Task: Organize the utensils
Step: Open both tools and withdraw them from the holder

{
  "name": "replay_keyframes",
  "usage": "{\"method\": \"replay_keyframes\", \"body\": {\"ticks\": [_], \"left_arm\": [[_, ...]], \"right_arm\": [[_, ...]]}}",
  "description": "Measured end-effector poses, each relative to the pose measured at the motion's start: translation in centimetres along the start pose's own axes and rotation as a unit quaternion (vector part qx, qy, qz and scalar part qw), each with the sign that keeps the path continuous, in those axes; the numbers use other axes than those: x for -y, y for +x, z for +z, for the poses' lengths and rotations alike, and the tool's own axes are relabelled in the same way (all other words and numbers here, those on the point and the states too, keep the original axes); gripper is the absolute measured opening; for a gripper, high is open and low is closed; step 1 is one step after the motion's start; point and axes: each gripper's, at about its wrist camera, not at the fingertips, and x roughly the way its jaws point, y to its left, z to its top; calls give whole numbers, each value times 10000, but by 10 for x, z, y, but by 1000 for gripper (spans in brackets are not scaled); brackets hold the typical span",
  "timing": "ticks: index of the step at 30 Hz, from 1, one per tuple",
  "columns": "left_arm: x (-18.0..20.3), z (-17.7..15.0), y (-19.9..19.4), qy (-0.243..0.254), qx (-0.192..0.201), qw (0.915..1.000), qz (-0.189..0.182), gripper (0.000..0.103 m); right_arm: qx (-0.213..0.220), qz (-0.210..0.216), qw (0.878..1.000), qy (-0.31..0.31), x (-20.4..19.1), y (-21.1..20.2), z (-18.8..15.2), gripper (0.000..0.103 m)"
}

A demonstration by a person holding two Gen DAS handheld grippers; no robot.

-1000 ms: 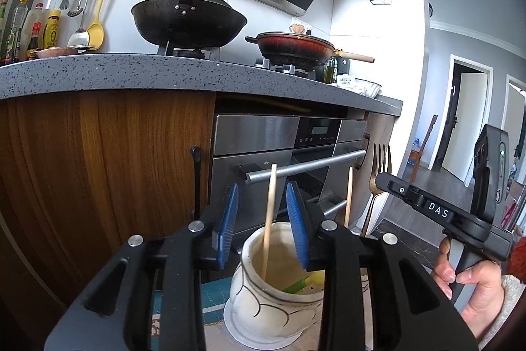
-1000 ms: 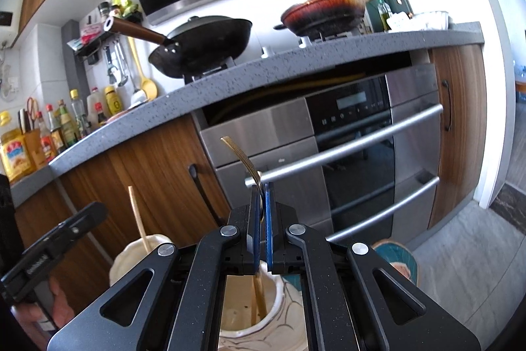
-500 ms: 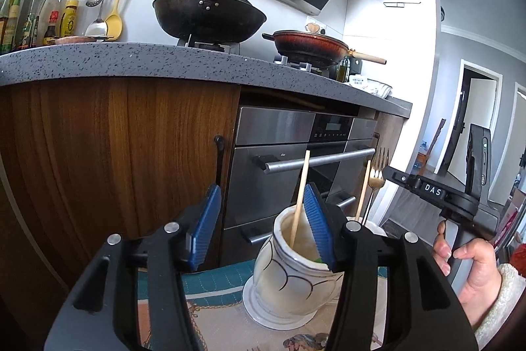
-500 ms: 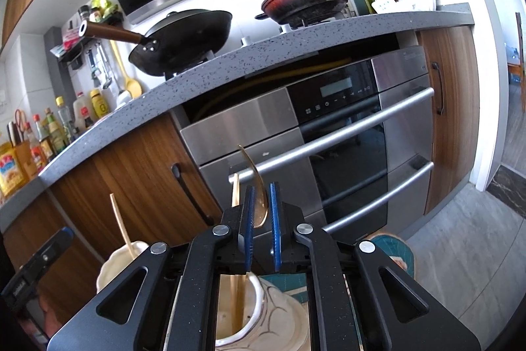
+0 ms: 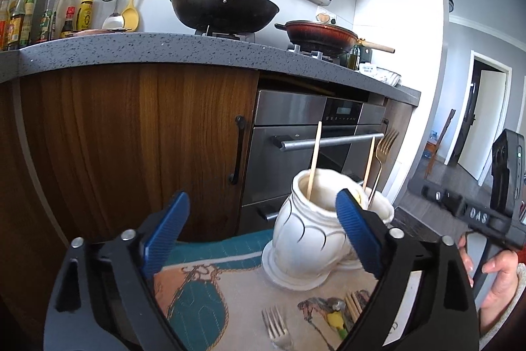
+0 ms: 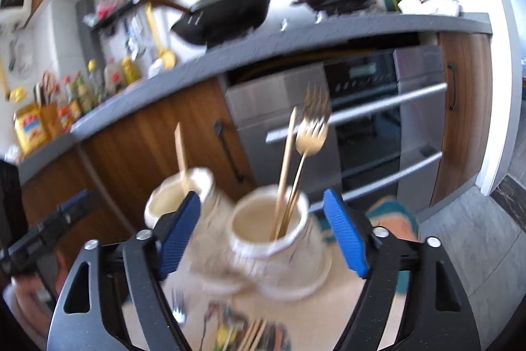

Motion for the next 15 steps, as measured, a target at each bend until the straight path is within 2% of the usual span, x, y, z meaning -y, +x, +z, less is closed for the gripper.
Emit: {"method": "replay_keyframes", "body": {"ticks": [1, 6, 8, 15], "left_arm": [[-1, -3, -5, -18, -11, 10000, 6, 97], [-8, -19, -20, -166, -160, 9997, 53, 97], [-12, -27, -25, -184, -227, 9994, 188, 97], [-29, -53, -33, -448, -557, 9965, 438, 97]], "right_arm": [[-142, 12, 9999, -46, -4, 0, -7, 82], [-647, 179, 9975, -228, -29, -6, -42, 87], [-816, 227, 9958, -358, -42, -8, -55, 88], [-1511, 278, 9834, -969, -87, 4, -104, 90]]}}
